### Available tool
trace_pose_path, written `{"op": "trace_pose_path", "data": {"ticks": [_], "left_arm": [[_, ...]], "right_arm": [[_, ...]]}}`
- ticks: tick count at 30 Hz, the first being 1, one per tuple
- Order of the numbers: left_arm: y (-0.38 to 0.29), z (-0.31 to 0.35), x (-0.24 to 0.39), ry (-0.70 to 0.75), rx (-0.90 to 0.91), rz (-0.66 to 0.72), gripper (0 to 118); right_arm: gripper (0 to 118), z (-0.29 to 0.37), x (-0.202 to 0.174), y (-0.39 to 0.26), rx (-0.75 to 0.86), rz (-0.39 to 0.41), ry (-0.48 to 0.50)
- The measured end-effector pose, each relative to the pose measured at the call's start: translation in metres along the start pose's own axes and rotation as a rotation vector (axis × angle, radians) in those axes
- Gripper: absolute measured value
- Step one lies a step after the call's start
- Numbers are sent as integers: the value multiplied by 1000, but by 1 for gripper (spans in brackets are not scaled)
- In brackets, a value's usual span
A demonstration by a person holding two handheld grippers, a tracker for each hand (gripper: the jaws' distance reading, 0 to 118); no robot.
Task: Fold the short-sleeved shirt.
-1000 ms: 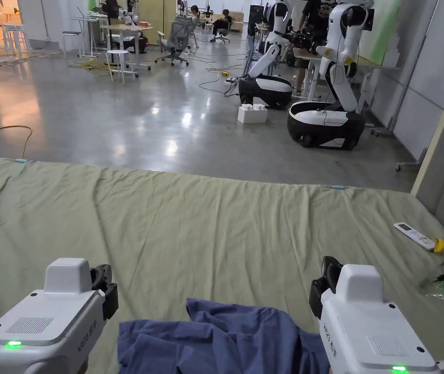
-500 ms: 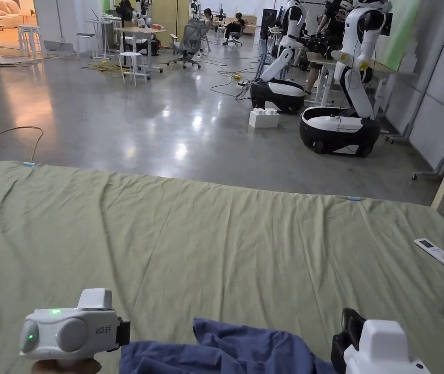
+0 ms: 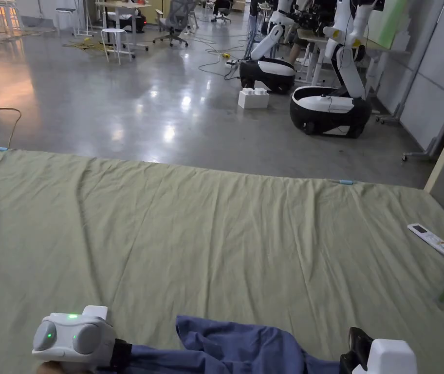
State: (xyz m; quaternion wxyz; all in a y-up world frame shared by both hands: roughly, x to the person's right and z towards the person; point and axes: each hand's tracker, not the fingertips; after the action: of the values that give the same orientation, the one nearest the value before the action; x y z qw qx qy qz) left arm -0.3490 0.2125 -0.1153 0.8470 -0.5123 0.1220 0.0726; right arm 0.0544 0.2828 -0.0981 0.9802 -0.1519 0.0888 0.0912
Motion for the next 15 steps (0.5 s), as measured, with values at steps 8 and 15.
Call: {"op": "trace_pose_path", "data": {"ticks": [8, 15], "left_arm": [[-1, -11, 9, -57, 32, -141, 4], [-2, 27, -10, -129, 157, -8, 4]], "right_arm": [[1, -31, 26, -18, -128, -110, -6], [21, -87, 48, -34, -354, -78, 24]]}}
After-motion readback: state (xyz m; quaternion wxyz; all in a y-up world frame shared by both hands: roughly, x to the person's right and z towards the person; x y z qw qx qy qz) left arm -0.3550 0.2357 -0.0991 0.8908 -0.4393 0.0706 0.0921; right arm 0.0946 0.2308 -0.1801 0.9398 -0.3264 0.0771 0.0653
